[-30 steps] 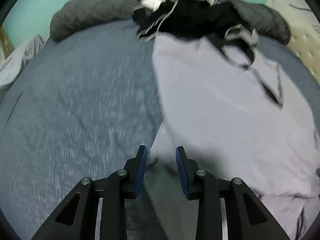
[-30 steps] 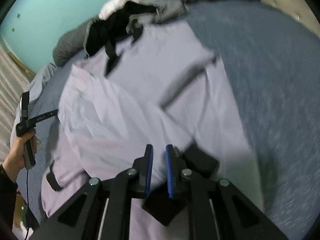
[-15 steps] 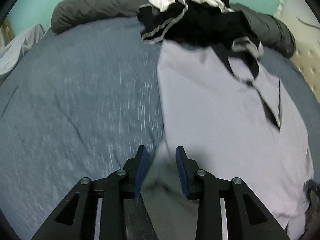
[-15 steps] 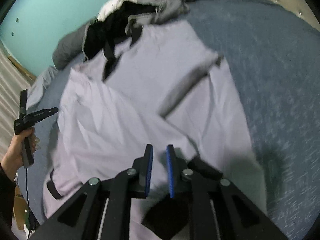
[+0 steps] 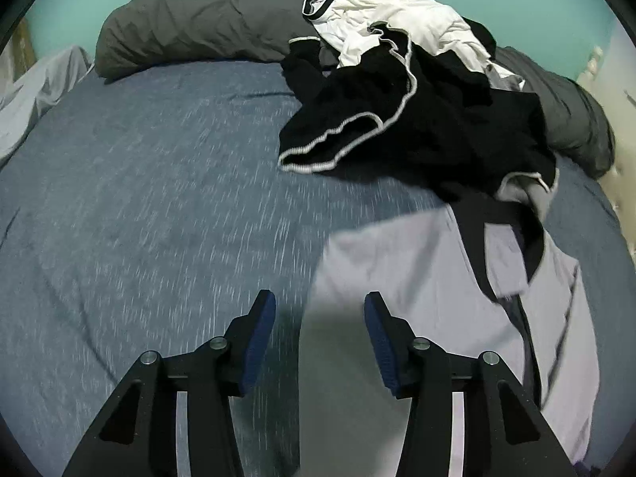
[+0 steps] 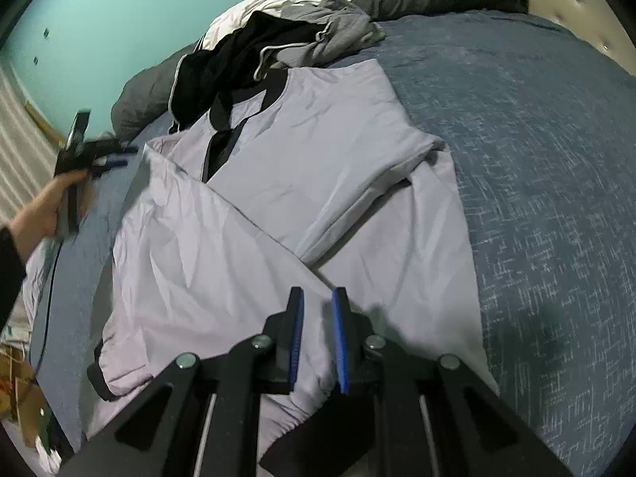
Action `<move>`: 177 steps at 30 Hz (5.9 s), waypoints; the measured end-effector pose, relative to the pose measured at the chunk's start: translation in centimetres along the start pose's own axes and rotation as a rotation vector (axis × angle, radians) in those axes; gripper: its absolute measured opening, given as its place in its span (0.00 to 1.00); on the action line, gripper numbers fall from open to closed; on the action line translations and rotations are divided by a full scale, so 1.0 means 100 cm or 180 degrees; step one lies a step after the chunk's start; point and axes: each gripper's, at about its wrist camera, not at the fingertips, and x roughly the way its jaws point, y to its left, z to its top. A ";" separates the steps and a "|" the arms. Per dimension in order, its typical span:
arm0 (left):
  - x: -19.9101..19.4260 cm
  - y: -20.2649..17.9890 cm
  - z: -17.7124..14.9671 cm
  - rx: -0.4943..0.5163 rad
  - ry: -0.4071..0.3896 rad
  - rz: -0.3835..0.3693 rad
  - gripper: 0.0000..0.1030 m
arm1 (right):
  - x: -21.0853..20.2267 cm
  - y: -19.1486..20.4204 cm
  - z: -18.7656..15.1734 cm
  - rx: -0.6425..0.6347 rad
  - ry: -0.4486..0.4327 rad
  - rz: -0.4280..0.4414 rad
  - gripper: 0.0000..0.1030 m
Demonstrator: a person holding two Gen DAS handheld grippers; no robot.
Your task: Fold clothes
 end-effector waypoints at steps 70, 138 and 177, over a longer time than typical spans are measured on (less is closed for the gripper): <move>-0.196 0.050 -0.309 0.0130 0.0788 -0.0758 0.55 | -0.119 -0.034 -0.066 -0.0082 0.0733 -0.0005 0.49; -0.309 0.030 -0.395 0.0470 0.0625 -0.1310 0.12 | -0.190 -0.008 -0.124 0.0011 0.0590 0.0633 0.10; -0.384 0.002 -0.276 0.0866 0.0204 -0.1414 0.12 | -0.283 0.075 -0.028 -0.0477 0.0132 0.1166 0.09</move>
